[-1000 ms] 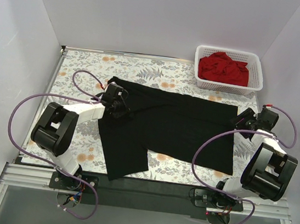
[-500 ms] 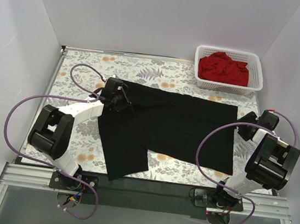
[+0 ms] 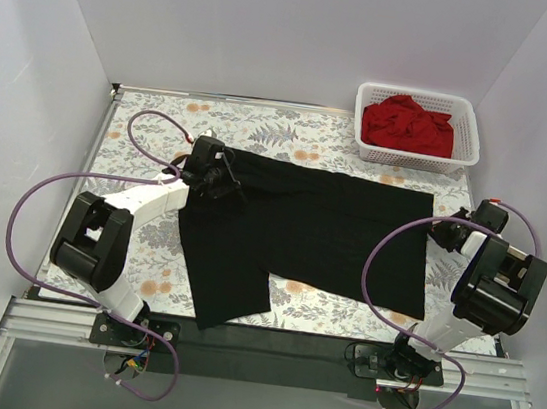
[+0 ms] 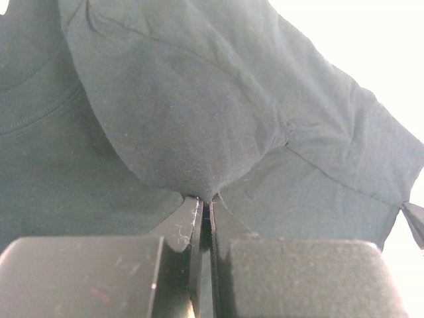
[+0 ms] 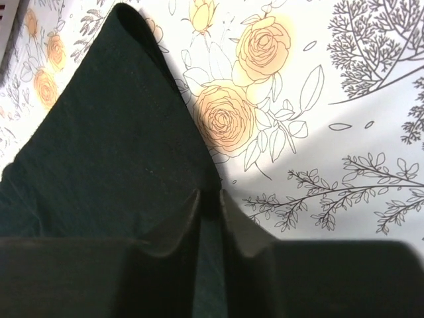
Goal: Fold and stack the t-shirts
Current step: Fold the tshirt
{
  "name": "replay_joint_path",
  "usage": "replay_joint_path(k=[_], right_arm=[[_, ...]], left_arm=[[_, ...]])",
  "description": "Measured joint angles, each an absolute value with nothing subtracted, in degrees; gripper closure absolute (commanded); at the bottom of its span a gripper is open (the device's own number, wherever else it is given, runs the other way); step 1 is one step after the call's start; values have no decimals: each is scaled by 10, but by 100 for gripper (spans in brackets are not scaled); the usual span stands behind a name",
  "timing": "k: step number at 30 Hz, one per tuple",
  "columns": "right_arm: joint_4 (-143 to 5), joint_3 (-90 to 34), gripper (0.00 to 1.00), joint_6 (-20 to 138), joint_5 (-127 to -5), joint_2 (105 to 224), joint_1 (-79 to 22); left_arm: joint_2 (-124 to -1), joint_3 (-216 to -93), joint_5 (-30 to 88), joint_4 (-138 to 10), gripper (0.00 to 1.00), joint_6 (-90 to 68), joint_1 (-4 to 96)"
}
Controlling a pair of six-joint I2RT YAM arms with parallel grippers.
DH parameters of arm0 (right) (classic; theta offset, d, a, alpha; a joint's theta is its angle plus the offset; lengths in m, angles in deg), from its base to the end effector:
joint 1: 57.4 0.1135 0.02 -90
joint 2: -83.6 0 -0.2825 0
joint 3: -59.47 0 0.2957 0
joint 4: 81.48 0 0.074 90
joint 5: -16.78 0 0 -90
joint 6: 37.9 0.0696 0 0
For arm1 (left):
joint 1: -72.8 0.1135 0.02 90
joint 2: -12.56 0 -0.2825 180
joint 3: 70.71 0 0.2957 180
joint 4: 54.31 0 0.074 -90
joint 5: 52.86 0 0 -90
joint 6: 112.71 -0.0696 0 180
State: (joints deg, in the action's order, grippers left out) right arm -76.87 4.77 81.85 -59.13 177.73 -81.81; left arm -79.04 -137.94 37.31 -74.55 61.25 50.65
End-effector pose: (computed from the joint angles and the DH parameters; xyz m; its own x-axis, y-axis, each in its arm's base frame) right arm 0.3444 -0.1377 0.1091 -0.4298 0.7236 -0.5401 0.5238 0.6870 0.5036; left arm 0.3701 -0.1504 0.1730 -0.4414 -0.8940 -0.0770 -0.6074 0.3609 -0.7077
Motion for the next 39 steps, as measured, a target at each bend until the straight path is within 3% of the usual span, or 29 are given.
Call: replay_joint_path(k=[1,4,28,39], right_arm=[[-768,48,93,819,-591,1777,-818],[-768,47,99,822,-589,1777,-818],[-706,-89,99,819,-533,1783,-818],[-707,-233,99,819,-481,1845,-811]], left_arm=[[-790,-1382,374,-746,100,612,506],[-790,-1392,374,-751,100,610,506],[-865,-1587,372,-796,100,549,550],[-939,-1717,325,-782,100,518,603]])
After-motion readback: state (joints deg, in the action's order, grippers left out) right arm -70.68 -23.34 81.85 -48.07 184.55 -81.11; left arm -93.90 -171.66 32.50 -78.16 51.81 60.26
